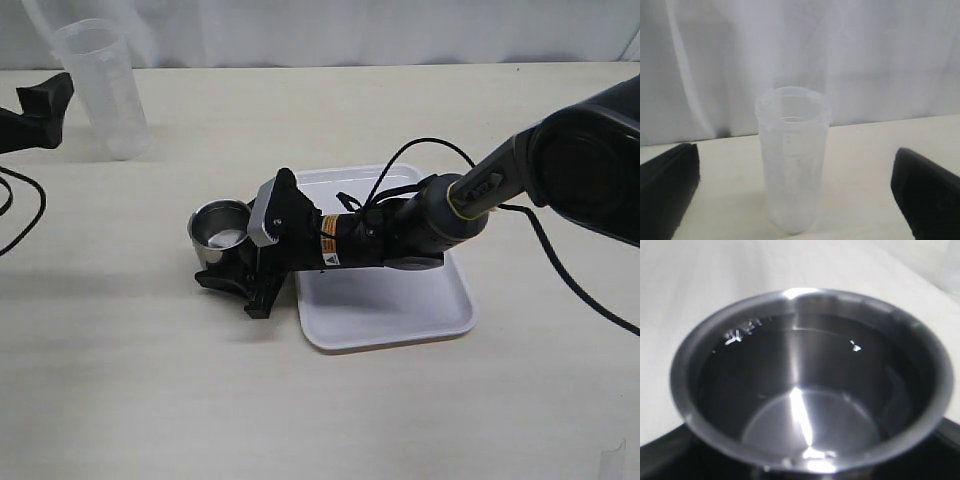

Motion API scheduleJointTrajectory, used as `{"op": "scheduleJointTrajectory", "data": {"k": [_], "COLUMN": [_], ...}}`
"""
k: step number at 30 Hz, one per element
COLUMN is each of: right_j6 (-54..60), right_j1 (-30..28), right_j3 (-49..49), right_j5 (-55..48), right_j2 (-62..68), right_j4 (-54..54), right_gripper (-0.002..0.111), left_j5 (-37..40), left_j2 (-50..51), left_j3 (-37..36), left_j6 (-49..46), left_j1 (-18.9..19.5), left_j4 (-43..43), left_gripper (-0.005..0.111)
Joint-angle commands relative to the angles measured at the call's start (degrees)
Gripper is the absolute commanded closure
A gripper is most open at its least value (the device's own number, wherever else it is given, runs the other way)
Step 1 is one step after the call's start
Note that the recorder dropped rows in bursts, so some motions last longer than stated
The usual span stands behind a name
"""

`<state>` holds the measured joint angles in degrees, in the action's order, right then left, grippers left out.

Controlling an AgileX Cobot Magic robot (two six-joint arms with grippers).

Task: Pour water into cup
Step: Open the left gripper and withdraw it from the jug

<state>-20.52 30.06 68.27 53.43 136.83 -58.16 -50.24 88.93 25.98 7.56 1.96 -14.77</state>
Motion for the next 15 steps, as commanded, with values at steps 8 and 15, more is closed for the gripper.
{"op": "scheduleJointTrajectory", "data": {"k": [8, 15], "right_j6": [0.2, 0.2], "right_j1": [0.0, 0.0], "right_j3": [0.1, 0.1], "right_j5": [-1.1, -1.1], "right_j2": [-0.2, -0.2], "right_j4": [-0.7, -0.7], "right_gripper": [0.104, 0.104], "left_j5": [19.8, 32.5], "left_j2": [-20.8, -33.7], "left_j3": [-2.5, -2.5], "left_j6": [7.1, 12.1], "left_j1": [0.0, 0.0], "left_j4": [0.3, -2.8], "left_gripper": [0.010, 0.010]}}
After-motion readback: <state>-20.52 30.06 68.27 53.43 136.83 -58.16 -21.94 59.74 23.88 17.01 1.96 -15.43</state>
